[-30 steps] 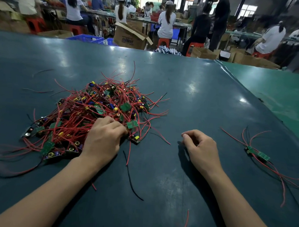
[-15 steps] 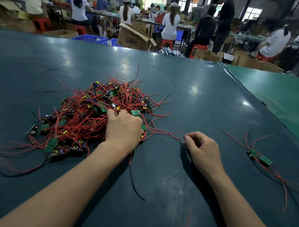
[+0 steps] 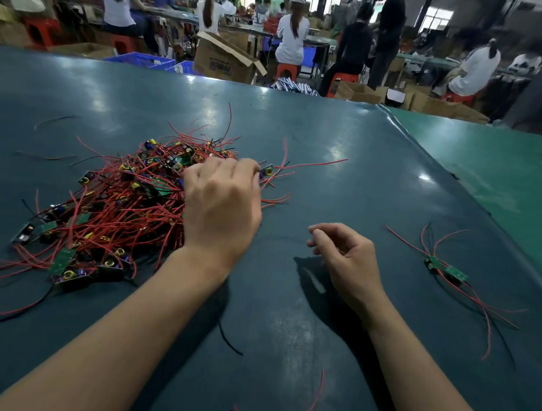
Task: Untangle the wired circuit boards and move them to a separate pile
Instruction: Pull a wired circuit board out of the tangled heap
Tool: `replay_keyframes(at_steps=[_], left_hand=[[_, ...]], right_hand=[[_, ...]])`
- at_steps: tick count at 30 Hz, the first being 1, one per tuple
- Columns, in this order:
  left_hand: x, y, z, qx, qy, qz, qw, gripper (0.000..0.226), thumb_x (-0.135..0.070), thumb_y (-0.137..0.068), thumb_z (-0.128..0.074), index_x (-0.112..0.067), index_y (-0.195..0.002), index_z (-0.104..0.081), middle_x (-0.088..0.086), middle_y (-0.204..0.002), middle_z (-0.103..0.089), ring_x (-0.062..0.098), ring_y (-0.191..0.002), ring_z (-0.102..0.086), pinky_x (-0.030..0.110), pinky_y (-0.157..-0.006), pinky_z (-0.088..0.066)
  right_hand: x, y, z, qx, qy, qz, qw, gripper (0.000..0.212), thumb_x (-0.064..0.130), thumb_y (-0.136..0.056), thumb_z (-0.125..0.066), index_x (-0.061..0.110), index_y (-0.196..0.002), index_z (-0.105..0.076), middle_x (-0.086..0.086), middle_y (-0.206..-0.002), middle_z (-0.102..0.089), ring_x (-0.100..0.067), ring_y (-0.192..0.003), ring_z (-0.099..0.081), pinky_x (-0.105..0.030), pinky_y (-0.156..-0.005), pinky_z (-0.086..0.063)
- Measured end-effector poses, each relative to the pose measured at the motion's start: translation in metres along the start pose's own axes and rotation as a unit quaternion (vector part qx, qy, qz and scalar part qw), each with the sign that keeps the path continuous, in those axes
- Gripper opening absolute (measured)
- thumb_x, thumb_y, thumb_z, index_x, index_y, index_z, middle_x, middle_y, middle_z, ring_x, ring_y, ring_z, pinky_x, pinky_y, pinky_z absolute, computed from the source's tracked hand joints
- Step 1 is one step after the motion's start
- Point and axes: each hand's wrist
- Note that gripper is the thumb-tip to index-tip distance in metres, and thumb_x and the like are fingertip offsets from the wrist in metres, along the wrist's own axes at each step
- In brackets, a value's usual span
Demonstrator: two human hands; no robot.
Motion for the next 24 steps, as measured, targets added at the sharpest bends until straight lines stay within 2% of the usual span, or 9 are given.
replay_keyframes(at_steps=[1,4,7,12,15,19,21,22,24], left_hand=[[-0.007,0.003,-0.002,-0.015,0.017,-0.041,0.999,0.012,-0.015,-0.091,-0.060,-0.011,-0.095,-0.070,0.007,-0.087,-0.069,0.032,-0.088,-0.061,0.044,-0.084,-0.040],[-0.026,0.017,-0.016,-0.010,0.025,-0.175,0.984,0.009,-0.011,-0.088,-0.063,-0.012,-0.093,-0.071,0.004,-0.083,-0.066,0.030,-0.083,-0.061,0.042,-0.085,-0.040],[-0.023,0.028,-0.036,0.007,0.058,-0.245,0.968,0.008,-0.007,-0.086,-0.068,-0.010,-0.090,-0.073,0.004,-0.085,-0.068,0.030,-0.090,-0.063,0.041,-0.085,-0.045],[-0.016,0.044,-0.051,-0.015,0.129,-0.233,0.964,0.011,-0.005,-0.086,-0.066,-0.010,-0.084,-0.076,0.005,-0.092,-0.069,0.030,-0.099,-0.062,0.038,-0.087,-0.045],[-0.024,0.053,-0.050,0.042,0.265,-0.153,0.951,0.009,-0.009,-0.082,-0.068,-0.007,-0.089,-0.073,0.004,-0.084,-0.064,0.021,-0.077,-0.057,0.030,-0.075,-0.047],[-0.026,0.055,-0.048,0.152,0.380,0.126,0.903,0.030,-0.042,-0.089,-0.066,-0.015,-0.076,-0.068,-0.002,-0.062,-0.064,0.013,-0.051,-0.055,0.030,-0.051,-0.047],[-0.021,0.048,-0.050,0.177,0.432,0.254,0.847,0.044,-0.053,-0.085,-0.061,-0.011,-0.074,-0.068,0.001,-0.060,-0.066,0.015,-0.046,-0.055,0.030,-0.048,-0.047],[-0.019,0.045,-0.051,0.187,0.457,0.287,0.820,0.043,-0.051,-0.083,-0.061,-0.010,-0.076,-0.070,0.002,-0.061,-0.068,0.014,-0.044,-0.055,0.028,-0.047,-0.046],[-0.016,0.043,-0.054,0.186,0.477,0.295,0.807,0.030,-0.038,-0.087,-0.066,-0.009,-0.080,-0.072,-0.001,-0.063,-0.069,0.011,-0.043,-0.056,0.023,-0.044,-0.045]], right_hand=[[0.005,0.002,-0.003,0.038,-0.097,-0.018,0.994,0.006,0.019,-0.091,-0.066,0.016,-0.091,-0.072,-0.001,-0.074,-0.071,-0.009,-0.062,-0.062,-0.019,-0.055,-0.047],[0.013,0.002,-0.010,0.070,-0.289,-0.071,0.952,0.043,0.046,-0.084,-0.061,0.006,-0.099,-0.069,-0.011,-0.078,-0.068,-0.019,-0.058,-0.061,-0.023,-0.048,-0.048],[0.012,-0.002,-0.007,-0.022,-0.254,-0.081,0.964,0.031,0.033,-0.092,-0.056,0.005,-0.086,-0.067,-0.009,-0.068,-0.067,-0.016,-0.049,-0.058,-0.022,-0.043,-0.047],[0.008,-0.007,-0.002,-0.076,-0.274,-0.121,0.951,0.014,0.012,-0.096,-0.058,0.008,-0.084,-0.065,-0.009,-0.068,-0.070,-0.015,-0.051,-0.063,-0.020,-0.044,-0.048],[0.010,-0.009,-0.003,-0.080,-0.302,-0.107,0.944,0.016,0.006,-0.097,-0.054,0.010,-0.085,-0.065,-0.012,-0.074,-0.072,-0.017,-0.055,-0.065,-0.022,-0.045,-0.049],[0.012,-0.007,-0.002,-0.030,-0.308,-0.104,0.945,0.012,0.007,-0.095,-0.055,0.011,-0.100,-0.065,-0.012,-0.089,-0.074,-0.020,-0.064,-0.068,-0.024,-0.042,-0.048],[0.011,-0.006,-0.003,-0.006,-0.305,-0.113,0.946,0.013,0.008,-0.095,-0.055,0.012,-0.102,-0.066,-0.011,-0.096,-0.073,-0.022,-0.072,-0.070,-0.026,-0.044,-0.050],[0.011,-0.006,-0.004,0.006,-0.305,-0.117,0.945,0.014,0.008,-0.095,-0.055,0.012,-0.103,-0.066,-0.011,-0.098,-0.073,-0.024,-0.076,-0.070,-0.027,-0.045,-0.051],[0.012,-0.006,-0.007,0.030,-0.305,-0.123,0.944,0.015,0.010,-0.094,-0.057,0.011,-0.104,-0.067,-0.010,-0.100,-0.073,-0.025,-0.082,-0.071,-0.028,-0.047,-0.053]])
Point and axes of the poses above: each hand's wrist, its own y-axis away from the middle knuckle, its own z-axis out of the back of the hand, x = y × z
